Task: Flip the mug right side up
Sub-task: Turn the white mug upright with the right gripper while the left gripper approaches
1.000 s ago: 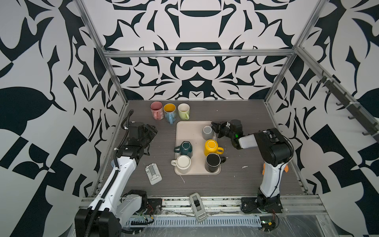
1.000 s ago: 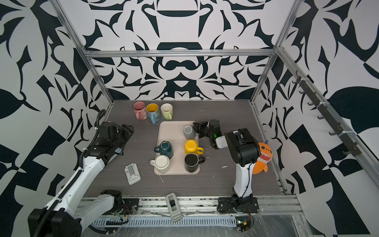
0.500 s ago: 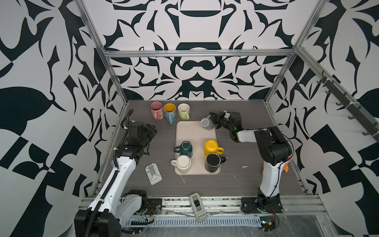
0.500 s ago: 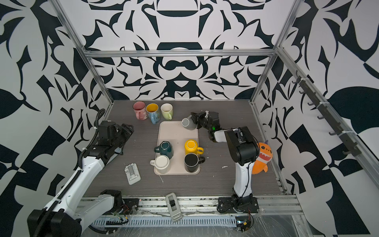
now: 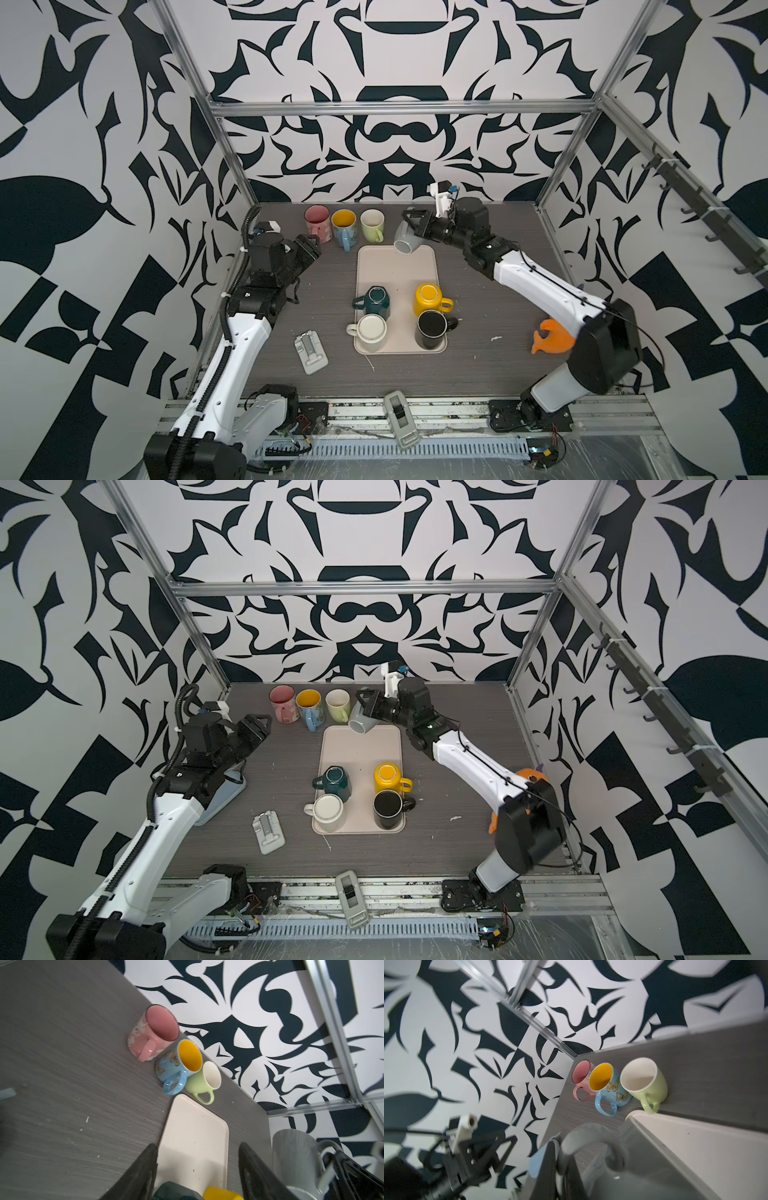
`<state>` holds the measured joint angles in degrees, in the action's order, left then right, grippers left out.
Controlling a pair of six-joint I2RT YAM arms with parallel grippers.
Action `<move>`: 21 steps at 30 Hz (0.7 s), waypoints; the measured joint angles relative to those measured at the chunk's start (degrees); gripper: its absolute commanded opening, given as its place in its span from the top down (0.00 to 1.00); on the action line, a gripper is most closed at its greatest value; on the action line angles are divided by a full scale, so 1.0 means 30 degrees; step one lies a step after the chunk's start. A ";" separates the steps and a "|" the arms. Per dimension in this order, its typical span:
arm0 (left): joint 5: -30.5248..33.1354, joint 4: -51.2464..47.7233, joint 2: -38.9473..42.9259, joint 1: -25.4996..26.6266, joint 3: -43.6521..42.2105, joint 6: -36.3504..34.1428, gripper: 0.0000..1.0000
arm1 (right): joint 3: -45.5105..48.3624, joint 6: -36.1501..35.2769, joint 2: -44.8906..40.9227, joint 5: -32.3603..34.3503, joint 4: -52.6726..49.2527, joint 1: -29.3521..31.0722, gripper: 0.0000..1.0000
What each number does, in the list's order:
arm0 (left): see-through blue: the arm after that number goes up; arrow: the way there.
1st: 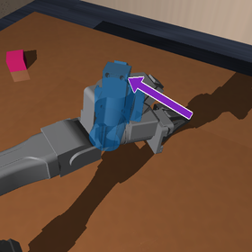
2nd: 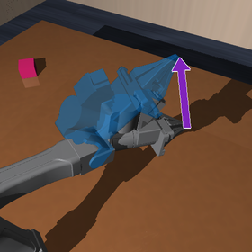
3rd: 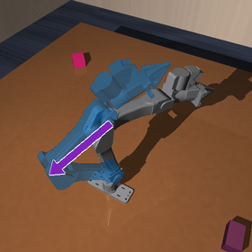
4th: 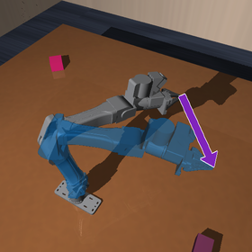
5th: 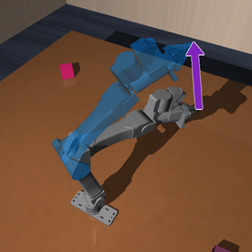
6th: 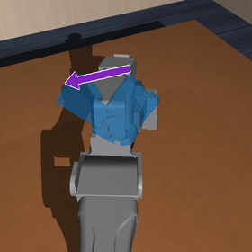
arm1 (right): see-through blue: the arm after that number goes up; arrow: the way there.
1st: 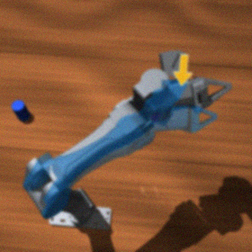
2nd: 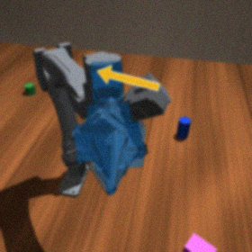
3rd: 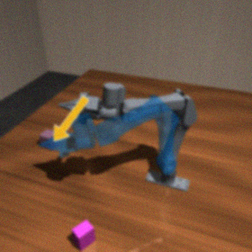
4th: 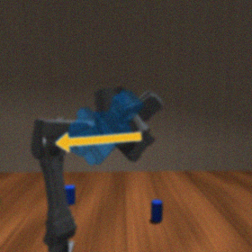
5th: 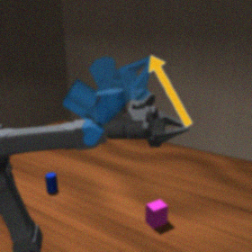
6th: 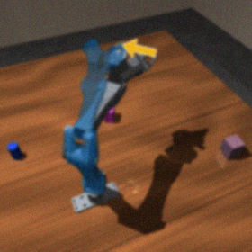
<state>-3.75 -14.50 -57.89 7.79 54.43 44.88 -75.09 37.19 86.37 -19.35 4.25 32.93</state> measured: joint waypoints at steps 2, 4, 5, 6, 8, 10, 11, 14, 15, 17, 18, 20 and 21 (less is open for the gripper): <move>-0.0729 0.0226 -0.0233 0.0000 0.0656 -0.0576 0.36 | 0.0007 -0.2106 -0.1122 0.0641 -0.1275 0.0809 1.00; -0.1639 0.0488 -0.0459 0.0000 0.1319 -0.1224 0.36 | 0.0109 -0.4342 -0.1909 0.1887 -0.2397 0.1282 1.00; -0.2004 0.0561 -0.0539 0.0000 0.1588 -0.1472 0.36 | 0.0219 -0.5195 -0.2113 0.2477 -0.2739 0.1443 1.00; -0.2426 0.0663 -0.0612 0.0000 0.1865 -0.1749 0.37 | 0.0437 -0.6266 -0.2324 0.3337 -0.3140 0.1807 1.00; -0.3279 0.0794 -0.0707 0.0000 0.2390 -0.2310 0.37 | 0.0991 -0.8189 -0.2652 0.5078 -0.3883 0.2419 1.00; -0.4175 0.0933 -0.0816 0.0000 0.2936 -0.2834 0.37 | 0.1523 -1.0091 -0.2849 0.6659 -0.4626 0.3315 1.00; -0.4546 0.0998 -0.0867 0.0000 0.3155 -0.3031 0.37 | 0.1770 -1.0892 -0.2929 0.7308 -0.4772 0.3767 1.00; -0.5748 0.1224 -0.0991 0.0022 0.3730 -0.3628 0.38 | 0.2871 -1.3646 -0.3410 0.9836 -0.4816 0.5275 1.00; -0.6084 0.1355 -0.1042 0.0022 0.3861 -0.3774 0.38 | 0.3300 -1.4557 -0.3643 1.0571 -0.4721 0.5727 1.00; -0.6849 0.1413 -0.1202 0.0036 0.4197 -0.4080 0.39 | 0.4226 -1.6393 -0.4189 1.2131 -0.4073 0.6513 1.00; -0.7293 0.1464 -0.1333 0.0080 0.4415 -0.4240 0.39 | 0.4656 -1.7289 -0.4452 1.2888 -0.3614 0.6812 1.00; -0.8087 0.1515 -0.1610 0.0211 0.4845 -0.4532 0.42 | 0.5377 -1.9037 -0.4867 1.4214 -0.2535 0.7191 1.00; -0.8531 0.1537 -0.1770 0.0328 0.5085 -0.4707 0.42 | 0.5676 -1.9970 -0.5020 1.4841 -0.1967 0.7359 1.00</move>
<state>-29.34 -9.89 -63.20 8.78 69.69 30.76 -58.06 -22.72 71.31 25.17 -1.65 55.00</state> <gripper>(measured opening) 0.589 0.047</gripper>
